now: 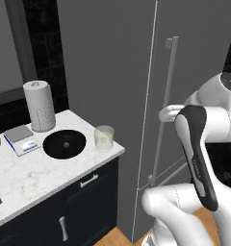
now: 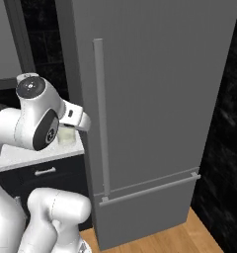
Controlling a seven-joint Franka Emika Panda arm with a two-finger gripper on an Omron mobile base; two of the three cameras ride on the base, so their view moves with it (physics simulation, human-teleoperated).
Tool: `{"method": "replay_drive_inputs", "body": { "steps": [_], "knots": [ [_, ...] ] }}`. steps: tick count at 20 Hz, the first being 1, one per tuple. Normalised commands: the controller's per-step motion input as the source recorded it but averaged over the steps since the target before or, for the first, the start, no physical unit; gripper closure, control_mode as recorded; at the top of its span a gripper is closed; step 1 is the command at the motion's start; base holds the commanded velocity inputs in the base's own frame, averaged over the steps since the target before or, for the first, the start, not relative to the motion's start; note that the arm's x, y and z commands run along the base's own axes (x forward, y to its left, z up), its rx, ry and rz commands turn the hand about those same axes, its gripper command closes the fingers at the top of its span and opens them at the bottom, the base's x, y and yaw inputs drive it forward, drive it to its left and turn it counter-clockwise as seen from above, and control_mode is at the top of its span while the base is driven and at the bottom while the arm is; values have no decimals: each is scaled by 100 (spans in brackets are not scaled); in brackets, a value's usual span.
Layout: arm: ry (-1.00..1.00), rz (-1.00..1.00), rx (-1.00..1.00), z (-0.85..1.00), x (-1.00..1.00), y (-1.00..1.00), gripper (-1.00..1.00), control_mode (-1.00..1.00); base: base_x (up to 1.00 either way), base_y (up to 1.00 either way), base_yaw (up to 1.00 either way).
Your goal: Grab a lemon wedge from the fridge and one ice cube from the ice bowl, and put them in the glass of lemonade.
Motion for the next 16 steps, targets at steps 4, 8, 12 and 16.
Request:
{"method": "replay_drive_inputs", "body": {
  "steps": [4,8,12,16],
  "knots": [
    [0,7,0,100,30,-8,-100,-100,0,0,0],
    [-1,11,0,57,54,-22,-100,-100,0,0,0],
    [0,5,0,-8,79,-32,-100,-100,0,0,0],
    [0,9,0,-25,99,-41,-100,-100,0,0,0]
  ]
}}
